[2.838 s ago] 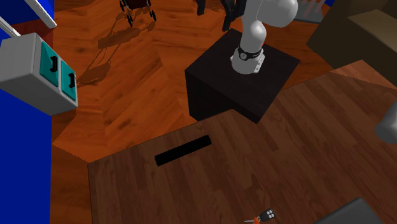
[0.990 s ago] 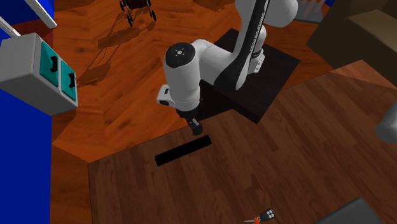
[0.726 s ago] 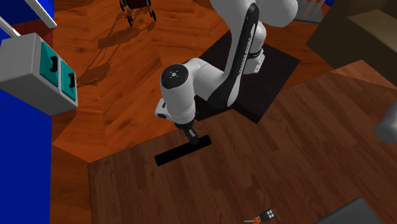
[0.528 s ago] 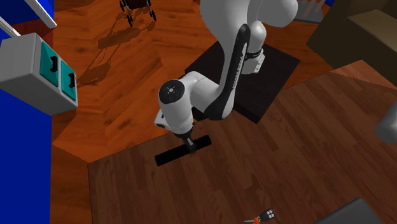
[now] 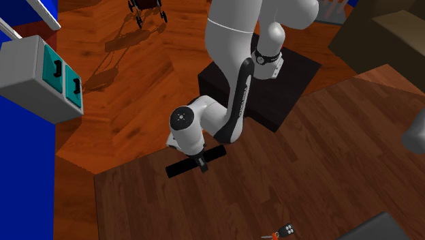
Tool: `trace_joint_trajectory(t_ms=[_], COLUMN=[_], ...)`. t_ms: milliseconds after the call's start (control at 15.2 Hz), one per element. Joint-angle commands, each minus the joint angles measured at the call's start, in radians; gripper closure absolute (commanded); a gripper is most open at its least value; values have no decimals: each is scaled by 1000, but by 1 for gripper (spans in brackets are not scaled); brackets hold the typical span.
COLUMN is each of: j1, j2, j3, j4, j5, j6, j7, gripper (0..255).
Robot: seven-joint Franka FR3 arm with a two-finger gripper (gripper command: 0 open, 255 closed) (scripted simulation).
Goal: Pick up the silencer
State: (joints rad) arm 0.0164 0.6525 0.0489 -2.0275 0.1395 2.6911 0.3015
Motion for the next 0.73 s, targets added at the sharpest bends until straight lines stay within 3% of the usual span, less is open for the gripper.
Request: trace_joint_trajectory(t_ms=[0, 198, 264, 660], j1=[-1, -2, -2, -2], j2=[25, 45, 46, 46], j3=[1, 2, 2, 2], j4=[9, 16, 16, 16], j5=[1, 2, 2, 2], j6=[17, 29, 31, 30], j7=[-3, -5, -6, -5], gripper=[0, 0, 255, 255])
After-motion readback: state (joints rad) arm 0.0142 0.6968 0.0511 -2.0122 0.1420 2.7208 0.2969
